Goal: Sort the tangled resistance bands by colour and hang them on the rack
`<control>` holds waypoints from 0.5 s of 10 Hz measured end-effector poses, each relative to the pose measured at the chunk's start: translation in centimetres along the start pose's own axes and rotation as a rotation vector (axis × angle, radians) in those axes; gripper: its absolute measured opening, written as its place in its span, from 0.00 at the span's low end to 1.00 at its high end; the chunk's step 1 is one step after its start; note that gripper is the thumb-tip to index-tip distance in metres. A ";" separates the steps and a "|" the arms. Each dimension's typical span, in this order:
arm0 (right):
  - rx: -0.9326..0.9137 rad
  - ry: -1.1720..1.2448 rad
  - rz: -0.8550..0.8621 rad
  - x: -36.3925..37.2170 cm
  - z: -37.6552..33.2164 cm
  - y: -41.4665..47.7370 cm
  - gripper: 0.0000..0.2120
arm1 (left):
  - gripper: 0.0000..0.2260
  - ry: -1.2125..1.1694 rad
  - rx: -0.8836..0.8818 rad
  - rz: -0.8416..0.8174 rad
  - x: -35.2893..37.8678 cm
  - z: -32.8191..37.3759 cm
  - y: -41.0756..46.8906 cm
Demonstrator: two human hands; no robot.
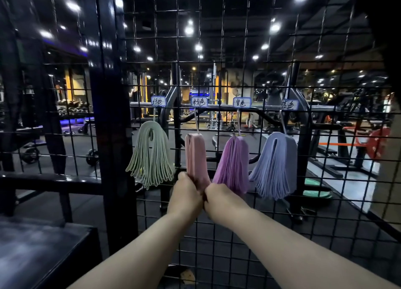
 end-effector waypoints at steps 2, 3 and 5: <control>0.077 1.065 0.323 -0.9 1.2 -2.3 0.17 | 0.10 0.067 -0.076 -0.045 0.4 -2.5 -1.3; 0.133 1.567 0.178 0.9 0.6 -3.6 0.08 | 0.08 0.074 -0.106 -0.067 0.5 -4.0 -2.7; 0.155 1.703 0.054 3.7 -2.1 -6.3 0.13 | 0.15 0.322 -0.267 -0.225 1.2 -7.0 -8.6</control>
Point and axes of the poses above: each hand's wrist, its own y-axis towards the middle knuckle, its own x-axis out of the palm, z = x × y, the point moved 9 cm from there along y, towards the middle knuckle, and after that the axes turned 6 degrees about -z, right-handed, at the moved point
